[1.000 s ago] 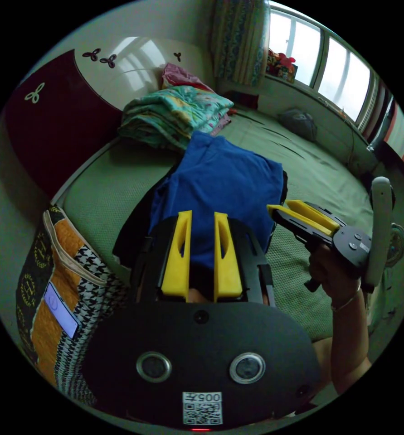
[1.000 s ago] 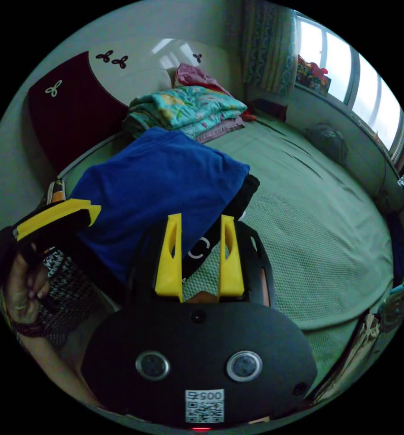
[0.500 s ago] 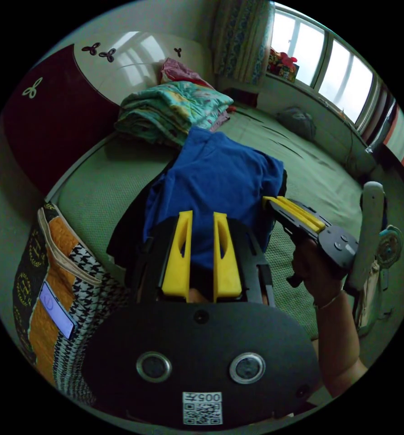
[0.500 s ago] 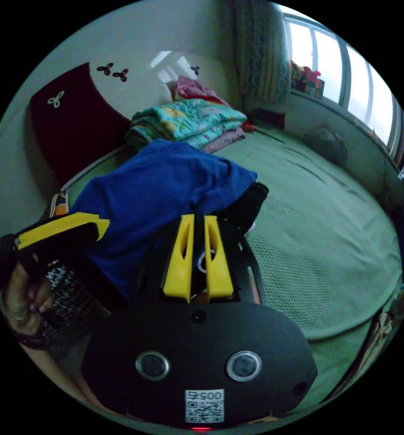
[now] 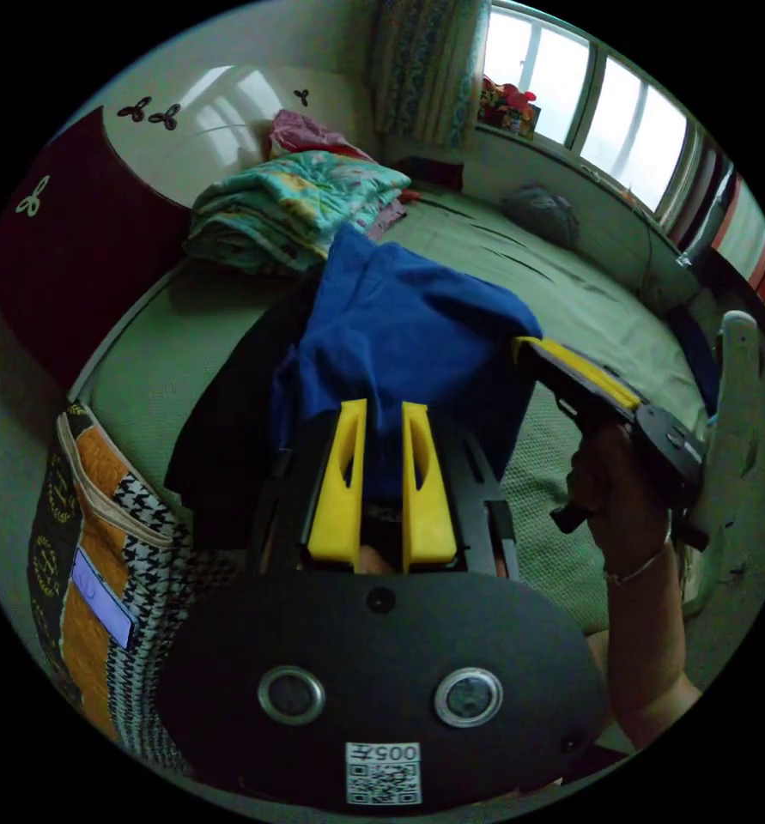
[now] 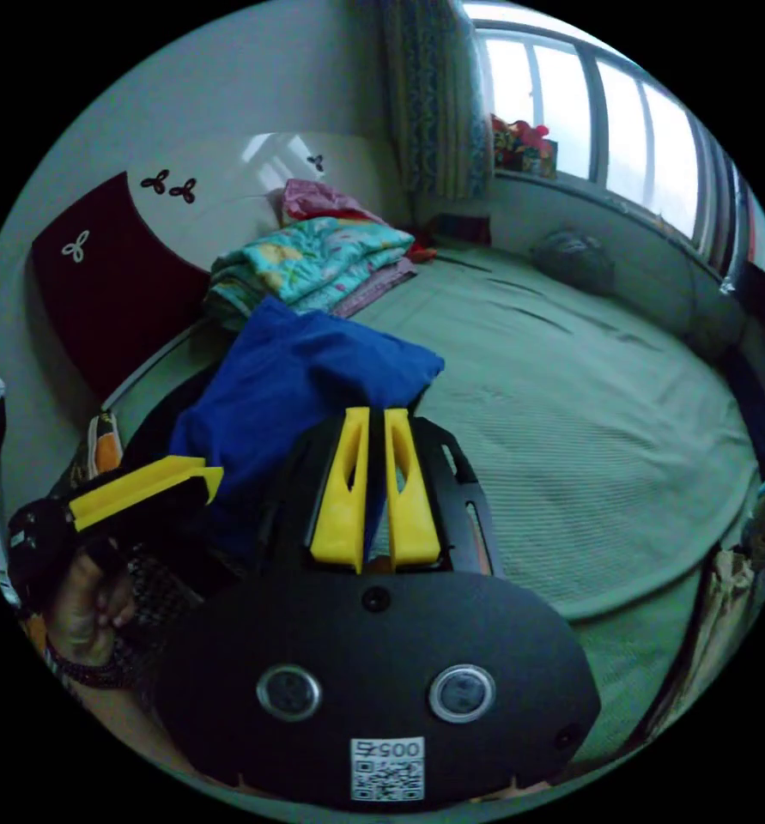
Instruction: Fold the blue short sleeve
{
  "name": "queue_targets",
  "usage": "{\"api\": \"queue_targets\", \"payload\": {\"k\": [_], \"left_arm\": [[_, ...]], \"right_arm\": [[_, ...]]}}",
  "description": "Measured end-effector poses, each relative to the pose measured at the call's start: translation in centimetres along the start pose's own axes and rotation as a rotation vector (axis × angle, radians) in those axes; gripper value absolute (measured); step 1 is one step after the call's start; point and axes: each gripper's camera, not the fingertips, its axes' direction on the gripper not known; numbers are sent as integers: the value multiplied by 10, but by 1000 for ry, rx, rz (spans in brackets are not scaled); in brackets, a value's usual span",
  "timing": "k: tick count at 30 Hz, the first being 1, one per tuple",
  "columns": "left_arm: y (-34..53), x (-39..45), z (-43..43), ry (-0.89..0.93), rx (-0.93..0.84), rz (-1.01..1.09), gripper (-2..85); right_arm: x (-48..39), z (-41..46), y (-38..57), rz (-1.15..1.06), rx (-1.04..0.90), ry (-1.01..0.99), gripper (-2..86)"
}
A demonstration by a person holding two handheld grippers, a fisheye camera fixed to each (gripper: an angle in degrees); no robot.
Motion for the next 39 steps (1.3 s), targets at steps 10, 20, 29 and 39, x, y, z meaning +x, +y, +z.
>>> {"api": "queue_targets", "payload": {"k": [10,20,29,39], "left_arm": [[-19,176,60,106,-108,301,80],[-21,289,99,93,-156,364,80],[-20,355,101,31,-99,362,62],[-24,416,105,27,-80,371,30]], "right_arm": [[163,10,46,174,-280,446,24],[167,-11,103,225,-399,352,63],[162,-41,98,275,-200,265,-4],[167,-55,104,237,-138,295,-10]]}}
